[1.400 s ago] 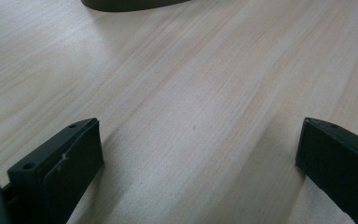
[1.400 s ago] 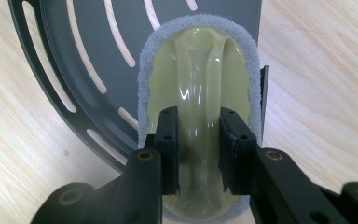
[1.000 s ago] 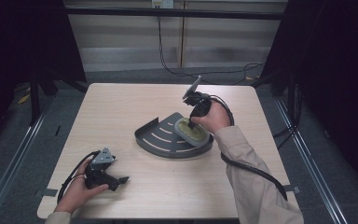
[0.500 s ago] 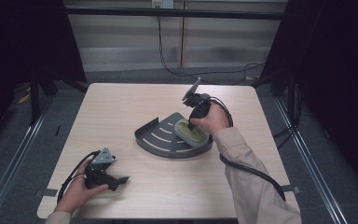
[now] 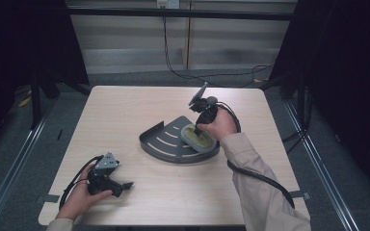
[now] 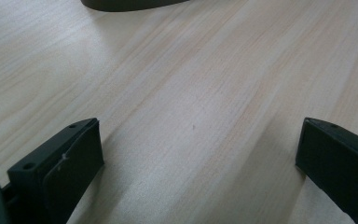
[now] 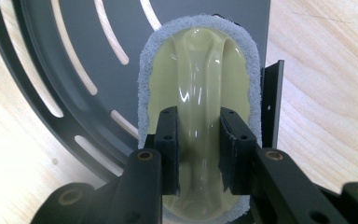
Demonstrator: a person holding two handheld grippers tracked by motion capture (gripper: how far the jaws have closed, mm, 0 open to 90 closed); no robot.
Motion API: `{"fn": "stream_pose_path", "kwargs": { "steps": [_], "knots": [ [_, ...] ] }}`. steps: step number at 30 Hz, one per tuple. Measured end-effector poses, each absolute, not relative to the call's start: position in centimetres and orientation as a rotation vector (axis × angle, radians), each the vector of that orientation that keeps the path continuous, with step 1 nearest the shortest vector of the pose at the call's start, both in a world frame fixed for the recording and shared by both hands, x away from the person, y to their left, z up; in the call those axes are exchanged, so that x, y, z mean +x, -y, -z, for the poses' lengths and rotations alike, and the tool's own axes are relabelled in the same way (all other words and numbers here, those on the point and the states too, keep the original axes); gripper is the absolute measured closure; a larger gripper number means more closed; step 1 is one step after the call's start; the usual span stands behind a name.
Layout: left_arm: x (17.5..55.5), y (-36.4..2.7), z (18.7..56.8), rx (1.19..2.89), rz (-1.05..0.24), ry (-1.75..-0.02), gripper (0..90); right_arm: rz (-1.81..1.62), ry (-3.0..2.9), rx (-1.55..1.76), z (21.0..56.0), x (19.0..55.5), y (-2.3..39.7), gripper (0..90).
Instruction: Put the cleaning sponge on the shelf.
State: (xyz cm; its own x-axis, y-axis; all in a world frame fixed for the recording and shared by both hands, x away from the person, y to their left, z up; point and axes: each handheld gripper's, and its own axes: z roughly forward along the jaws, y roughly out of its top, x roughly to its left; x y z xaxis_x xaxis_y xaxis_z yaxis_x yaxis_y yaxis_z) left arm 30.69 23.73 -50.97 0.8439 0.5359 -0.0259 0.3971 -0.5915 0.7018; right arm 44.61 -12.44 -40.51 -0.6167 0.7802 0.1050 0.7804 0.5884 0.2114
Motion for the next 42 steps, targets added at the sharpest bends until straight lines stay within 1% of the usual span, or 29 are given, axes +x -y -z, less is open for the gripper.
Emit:
{"fn": "stream_pose_path", "kwargs": {
  "steps": [17, 42],
  "knots": [
    [30.7, -23.7, 51.0, 2.276, -0.247, -0.678, 0.1, 0.373, 2.784, -1.393, 41.6, 44.6, 12.5, 71.3],
    [30.6, -23.7, 51.0, 2.281, -0.246, -0.678, 0.1, 0.358, 2.782, -1.42, 42.1, 44.7, 13.0, 71.3]
  ]
}}
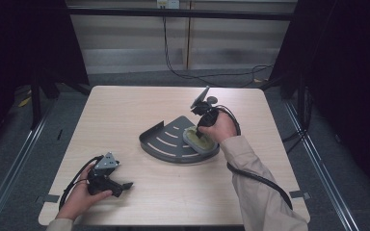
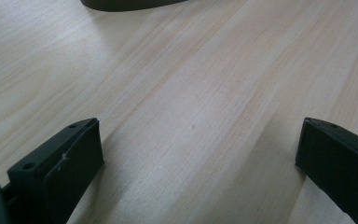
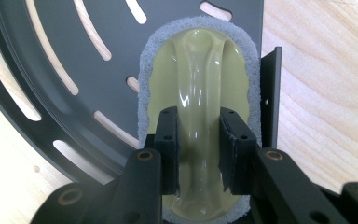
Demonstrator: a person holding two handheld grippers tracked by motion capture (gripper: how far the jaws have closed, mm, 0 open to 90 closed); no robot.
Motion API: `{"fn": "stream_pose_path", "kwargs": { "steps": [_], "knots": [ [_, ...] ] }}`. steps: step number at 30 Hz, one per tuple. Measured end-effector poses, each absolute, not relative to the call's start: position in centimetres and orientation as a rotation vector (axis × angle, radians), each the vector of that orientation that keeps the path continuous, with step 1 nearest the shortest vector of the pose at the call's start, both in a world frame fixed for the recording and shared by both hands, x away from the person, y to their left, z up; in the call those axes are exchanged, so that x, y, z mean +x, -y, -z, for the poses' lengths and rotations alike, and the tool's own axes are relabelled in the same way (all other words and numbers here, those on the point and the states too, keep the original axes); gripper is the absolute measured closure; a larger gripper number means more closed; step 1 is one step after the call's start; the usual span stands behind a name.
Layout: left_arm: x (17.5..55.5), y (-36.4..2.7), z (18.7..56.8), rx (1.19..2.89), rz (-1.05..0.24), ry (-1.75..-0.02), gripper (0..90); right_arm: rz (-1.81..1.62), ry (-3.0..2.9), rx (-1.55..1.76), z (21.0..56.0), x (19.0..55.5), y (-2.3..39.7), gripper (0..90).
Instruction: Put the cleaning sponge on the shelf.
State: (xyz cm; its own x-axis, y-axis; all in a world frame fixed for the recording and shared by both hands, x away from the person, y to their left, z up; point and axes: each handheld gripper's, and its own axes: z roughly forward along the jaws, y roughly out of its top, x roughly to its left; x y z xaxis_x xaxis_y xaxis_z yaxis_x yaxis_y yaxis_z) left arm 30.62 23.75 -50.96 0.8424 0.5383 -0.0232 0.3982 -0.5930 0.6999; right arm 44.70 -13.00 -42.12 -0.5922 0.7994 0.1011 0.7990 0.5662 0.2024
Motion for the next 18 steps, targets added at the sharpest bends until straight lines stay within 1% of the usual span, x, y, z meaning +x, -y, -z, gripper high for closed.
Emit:
{"fn": "stream_pose_path", "kwargs": {
  "steps": [18],
  "knots": [
    [30.63, -23.74, 50.98, 2.279, -0.244, -0.677, 0.1, -0.324, -2.78, 1.431, 42.47, 44.86, 13.15, 71.1]
  ]
}}
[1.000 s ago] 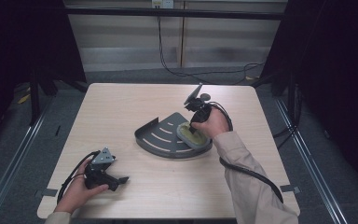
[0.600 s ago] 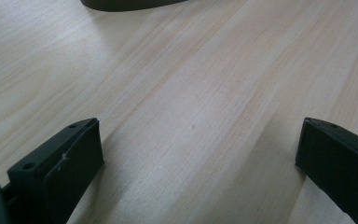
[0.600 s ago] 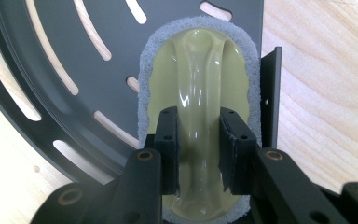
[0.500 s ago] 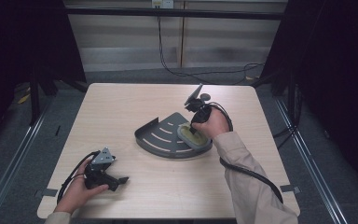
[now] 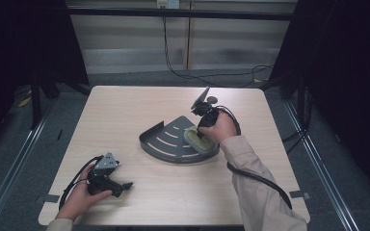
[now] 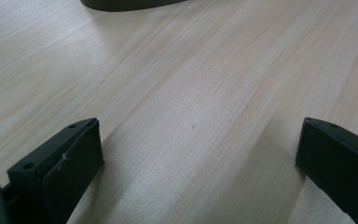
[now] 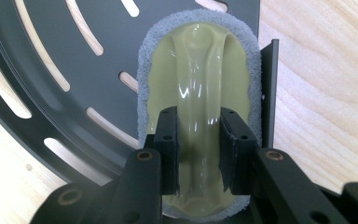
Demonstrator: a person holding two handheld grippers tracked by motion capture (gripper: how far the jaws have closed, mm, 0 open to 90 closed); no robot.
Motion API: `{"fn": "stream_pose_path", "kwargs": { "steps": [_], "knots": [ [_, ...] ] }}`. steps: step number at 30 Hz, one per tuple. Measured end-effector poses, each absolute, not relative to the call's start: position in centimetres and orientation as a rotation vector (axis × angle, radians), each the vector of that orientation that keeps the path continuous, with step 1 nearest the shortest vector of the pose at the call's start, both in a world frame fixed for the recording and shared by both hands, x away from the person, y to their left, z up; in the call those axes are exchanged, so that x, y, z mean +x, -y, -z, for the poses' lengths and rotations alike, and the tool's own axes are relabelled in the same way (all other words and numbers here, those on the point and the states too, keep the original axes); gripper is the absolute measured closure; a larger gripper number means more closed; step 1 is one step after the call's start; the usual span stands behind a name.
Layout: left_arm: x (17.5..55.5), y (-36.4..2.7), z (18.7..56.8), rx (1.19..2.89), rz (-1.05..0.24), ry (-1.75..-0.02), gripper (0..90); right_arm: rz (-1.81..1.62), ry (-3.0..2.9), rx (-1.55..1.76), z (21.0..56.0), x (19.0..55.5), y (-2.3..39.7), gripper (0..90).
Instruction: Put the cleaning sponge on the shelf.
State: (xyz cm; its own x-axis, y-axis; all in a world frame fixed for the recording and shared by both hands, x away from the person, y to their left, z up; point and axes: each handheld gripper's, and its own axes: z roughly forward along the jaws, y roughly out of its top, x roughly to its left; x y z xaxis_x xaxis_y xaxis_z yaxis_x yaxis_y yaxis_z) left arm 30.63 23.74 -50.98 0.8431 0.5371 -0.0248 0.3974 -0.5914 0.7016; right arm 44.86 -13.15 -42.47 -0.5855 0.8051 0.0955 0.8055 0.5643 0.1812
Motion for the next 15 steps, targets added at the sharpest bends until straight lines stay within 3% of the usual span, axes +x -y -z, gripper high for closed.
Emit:
{"fn": "stream_pose_path", "kwargs": {
  "steps": [15],
  "knots": [
    [30.63, -23.75, 50.98, 2.279, -0.244, -0.676, 0.1, 0.275, 2.779, -1.429, 42.57, 44.92, 13.04, 70.9]
  ]
}}
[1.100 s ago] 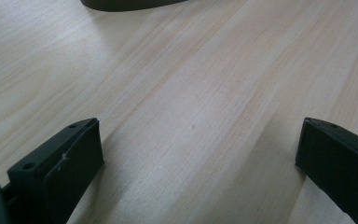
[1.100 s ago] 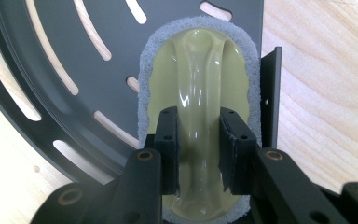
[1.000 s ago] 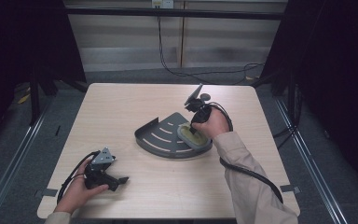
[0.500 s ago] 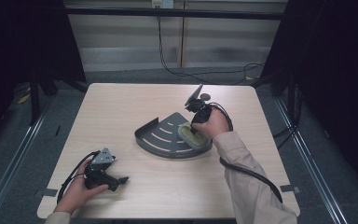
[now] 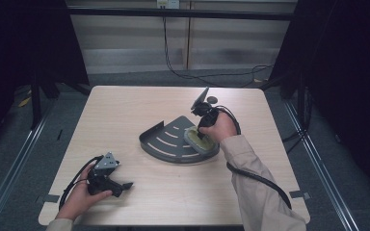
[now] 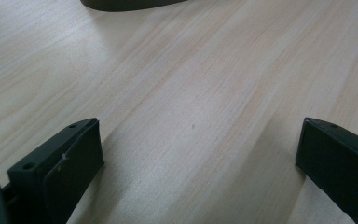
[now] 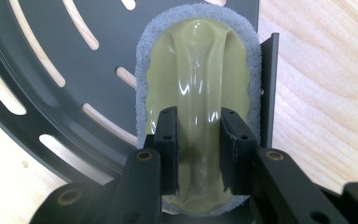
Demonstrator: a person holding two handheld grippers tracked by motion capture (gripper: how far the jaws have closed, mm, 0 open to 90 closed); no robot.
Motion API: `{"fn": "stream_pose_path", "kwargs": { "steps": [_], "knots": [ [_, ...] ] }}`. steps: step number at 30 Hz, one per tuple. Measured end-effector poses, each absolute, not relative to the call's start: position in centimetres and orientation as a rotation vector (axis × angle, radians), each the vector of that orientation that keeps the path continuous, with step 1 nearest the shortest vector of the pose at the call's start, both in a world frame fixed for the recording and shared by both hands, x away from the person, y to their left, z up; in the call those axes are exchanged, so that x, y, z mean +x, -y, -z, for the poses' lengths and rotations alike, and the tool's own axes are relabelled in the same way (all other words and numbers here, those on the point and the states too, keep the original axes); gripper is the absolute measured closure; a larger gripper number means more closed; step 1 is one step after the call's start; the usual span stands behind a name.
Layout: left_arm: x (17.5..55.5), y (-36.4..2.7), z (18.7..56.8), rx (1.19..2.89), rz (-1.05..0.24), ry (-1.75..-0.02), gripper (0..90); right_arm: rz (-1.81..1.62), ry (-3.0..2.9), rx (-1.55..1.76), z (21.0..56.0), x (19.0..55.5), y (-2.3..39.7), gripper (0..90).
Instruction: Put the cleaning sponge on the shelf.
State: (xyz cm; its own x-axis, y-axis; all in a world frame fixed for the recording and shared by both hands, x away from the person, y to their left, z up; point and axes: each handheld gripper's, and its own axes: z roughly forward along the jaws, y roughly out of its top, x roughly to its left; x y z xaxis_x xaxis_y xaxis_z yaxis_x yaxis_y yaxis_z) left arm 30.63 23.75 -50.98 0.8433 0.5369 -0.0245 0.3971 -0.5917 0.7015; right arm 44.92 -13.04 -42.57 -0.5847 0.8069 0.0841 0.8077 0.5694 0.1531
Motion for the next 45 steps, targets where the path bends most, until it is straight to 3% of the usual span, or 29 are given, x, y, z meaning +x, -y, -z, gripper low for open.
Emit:
{"fn": "stream_pose_path", "kwargs": {
  "steps": [26, 38, 45],
  "knots": [
    [30.55, -23.77, 51.01, 2.273, -0.239, -0.675, 0.1, 0.253, 2.779, -1.428, 42.96, 44.88, 13.06, 66.8],
    [30.52, -23.83, 50.99, 2.276, -0.247, -0.668, 0.1, 0.246, 2.797, -1.414, 42.91, 44.75, 12.79, 53.7],
    [30.43, -23.84, 51.02, 2.272, -0.239, -0.674, 0.1, 0.255, 2.816, -1.411, 42.34, 44.61, 12.43, 41.6]
  ]
}}
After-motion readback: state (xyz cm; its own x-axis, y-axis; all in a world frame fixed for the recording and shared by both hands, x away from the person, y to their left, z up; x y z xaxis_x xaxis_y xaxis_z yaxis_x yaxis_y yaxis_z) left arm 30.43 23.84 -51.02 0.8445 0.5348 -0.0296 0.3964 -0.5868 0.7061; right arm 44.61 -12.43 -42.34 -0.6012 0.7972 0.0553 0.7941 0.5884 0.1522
